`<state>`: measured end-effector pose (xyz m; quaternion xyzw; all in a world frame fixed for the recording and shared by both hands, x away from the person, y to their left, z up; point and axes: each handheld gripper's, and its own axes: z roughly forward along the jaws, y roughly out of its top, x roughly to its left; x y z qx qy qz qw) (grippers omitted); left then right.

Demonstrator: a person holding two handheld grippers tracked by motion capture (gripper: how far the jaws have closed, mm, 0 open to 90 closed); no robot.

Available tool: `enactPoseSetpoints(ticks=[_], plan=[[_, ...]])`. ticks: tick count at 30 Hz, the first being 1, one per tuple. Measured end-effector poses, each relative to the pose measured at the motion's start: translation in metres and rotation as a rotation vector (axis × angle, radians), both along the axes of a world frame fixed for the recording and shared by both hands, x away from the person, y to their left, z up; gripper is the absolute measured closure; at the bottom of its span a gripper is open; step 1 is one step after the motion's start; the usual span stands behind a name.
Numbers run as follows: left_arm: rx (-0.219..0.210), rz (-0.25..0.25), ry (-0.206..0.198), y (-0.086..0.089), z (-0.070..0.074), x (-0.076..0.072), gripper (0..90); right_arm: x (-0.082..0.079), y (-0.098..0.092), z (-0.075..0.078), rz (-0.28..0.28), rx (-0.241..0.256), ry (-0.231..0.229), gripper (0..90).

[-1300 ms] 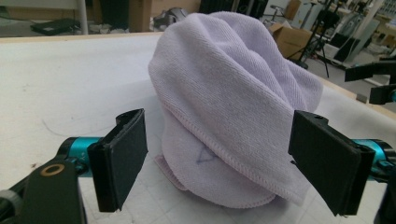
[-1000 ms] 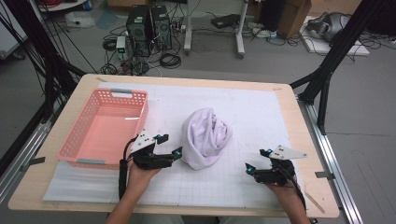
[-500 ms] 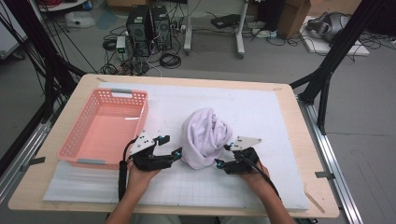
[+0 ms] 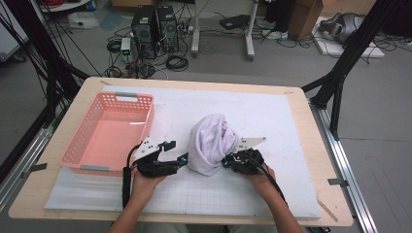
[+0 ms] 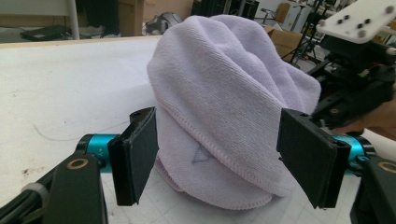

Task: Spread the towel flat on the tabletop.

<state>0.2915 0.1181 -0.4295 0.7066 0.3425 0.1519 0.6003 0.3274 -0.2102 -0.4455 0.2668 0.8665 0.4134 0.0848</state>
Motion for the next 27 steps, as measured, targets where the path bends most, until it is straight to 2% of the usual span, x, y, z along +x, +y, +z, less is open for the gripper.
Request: enactPoseSetpoints(ticks=[3, 7, 8, 9, 11, 12, 13, 14, 15, 17, 20, 25, 27], plan=[[-0.003, 0.005, -0.001, 0.001, 0.000, 0.000, 30.0, -0.013, -0.012, 0.003, 0.005, 0.022, 0.028, 80.2], [-0.004, 0.005, -0.003, 0.001, 0.000, 0.000, 30.3, -0.036, -0.035, 0.008, -0.024, 0.067, 0.064, 80.2], [-0.003, 0.005, -0.002, 0.001, 0.000, 0.000, 30.3, -0.036, -0.035, 0.008, -0.024, 0.067, 0.064, 80.2], [-0.003, 0.004, 0.000, 0.001, 0.000, 0.000, 30.5, -0.046, -0.049, 0.009, -0.052, 0.090, 0.077, 80.1], [-0.001, 0.001, 0.000, 0.000, -0.001, 0.000, 30.6, -0.057, -0.062, 0.009, -0.077, 0.095, 0.073, 80.1], [0.001, -0.001, 0.000, 0.000, -0.001, 0.000, 30.6, -0.057, -0.062, 0.009, -0.077, 0.095, 0.073, 80.1], [0.001, -0.001, 0.001, -0.001, -0.001, 0.000, 30.6, -0.066, -0.074, 0.009, -0.102, 0.091, 0.073, 80.1], [0.004, -0.004, 0.001, -0.001, -0.001, 0.000, 30.6, -0.066, -0.074, 0.009, -0.102, 0.091, 0.073, 80.1], [0.000, -0.004, 0.002, -0.002, -0.001, 0.000, 30.9, -0.073, -0.084, 0.008, -0.122, 0.084, 0.068, 79.0], [0.002, -0.006, 0.004, -0.003, -0.002, 0.000, 31.0, -0.078, -0.089, 0.009, -0.140, 0.080, 0.064, 73.0], [0.001, -0.007, 0.001, -0.005, -0.002, 0.000, 31.6, -0.083, -0.088, 0.018, -0.159, 0.099, 0.019, 59.0], [-0.004, -0.008, -0.005, -0.004, -0.002, 0.001, 34.9, -0.082, -0.076, 0.044, -0.163, 0.126, -0.075, 52.0], [-0.002, -0.009, -0.006, -0.004, -0.002, 0.001, 35.4, -0.081, -0.072, 0.049, -0.160, 0.144, -0.088, 50.7]])
